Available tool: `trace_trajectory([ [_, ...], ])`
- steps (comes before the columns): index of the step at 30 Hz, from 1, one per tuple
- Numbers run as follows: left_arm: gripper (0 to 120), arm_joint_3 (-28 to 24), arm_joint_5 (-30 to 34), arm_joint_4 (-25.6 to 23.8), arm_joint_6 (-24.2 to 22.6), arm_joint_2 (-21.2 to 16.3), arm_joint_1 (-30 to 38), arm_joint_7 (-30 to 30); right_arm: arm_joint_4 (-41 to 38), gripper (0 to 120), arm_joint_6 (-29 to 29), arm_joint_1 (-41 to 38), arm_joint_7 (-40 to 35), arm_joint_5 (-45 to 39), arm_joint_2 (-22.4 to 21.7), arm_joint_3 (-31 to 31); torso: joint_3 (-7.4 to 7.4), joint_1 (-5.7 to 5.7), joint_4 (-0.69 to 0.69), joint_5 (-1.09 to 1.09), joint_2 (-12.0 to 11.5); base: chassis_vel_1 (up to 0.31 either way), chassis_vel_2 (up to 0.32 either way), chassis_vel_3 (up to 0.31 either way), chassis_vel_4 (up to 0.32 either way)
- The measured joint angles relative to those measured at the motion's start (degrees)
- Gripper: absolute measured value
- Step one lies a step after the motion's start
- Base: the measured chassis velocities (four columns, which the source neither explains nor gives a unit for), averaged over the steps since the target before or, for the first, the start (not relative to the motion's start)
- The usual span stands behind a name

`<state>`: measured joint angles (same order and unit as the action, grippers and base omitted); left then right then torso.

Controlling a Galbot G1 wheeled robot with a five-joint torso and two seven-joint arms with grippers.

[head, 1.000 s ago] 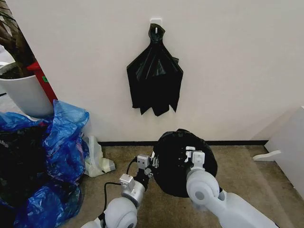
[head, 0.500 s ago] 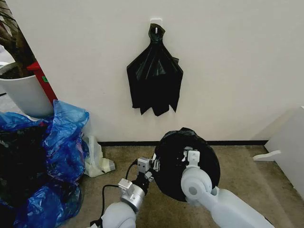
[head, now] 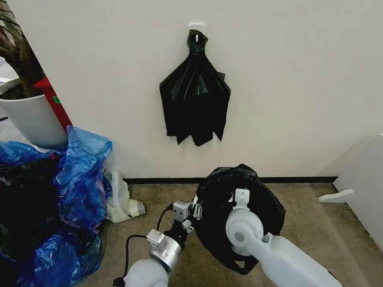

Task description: Place the garbage bag over the trash bin.

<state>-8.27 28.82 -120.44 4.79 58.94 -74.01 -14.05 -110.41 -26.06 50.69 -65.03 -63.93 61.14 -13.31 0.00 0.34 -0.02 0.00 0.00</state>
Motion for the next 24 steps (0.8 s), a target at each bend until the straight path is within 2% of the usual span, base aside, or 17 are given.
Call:
trace_trajectory([
  [15, 1, 0.84, -0.01, -2.02, -0.22, -1.22, -1.74, 2.2, 0.37, 0, 0.68, 0.03, 1.96, 0.21, 0.03, 0.69, 0.0, 0.0, 0.0, 0.01, 0.0, 0.0, 0.0, 0.0, 0.0],
  [24, 1, 1.35, 1.25, 0.73, -1.57, 0.15, -0.15, -2.34, -4.77, 0, 0.86, 0.95, 0.53, -1.37, -1.28, -0.47, 0.0, 0.0, 0.0, 0.0, 0.0, 0.0, 0.0, 0.0, 0.0],
])
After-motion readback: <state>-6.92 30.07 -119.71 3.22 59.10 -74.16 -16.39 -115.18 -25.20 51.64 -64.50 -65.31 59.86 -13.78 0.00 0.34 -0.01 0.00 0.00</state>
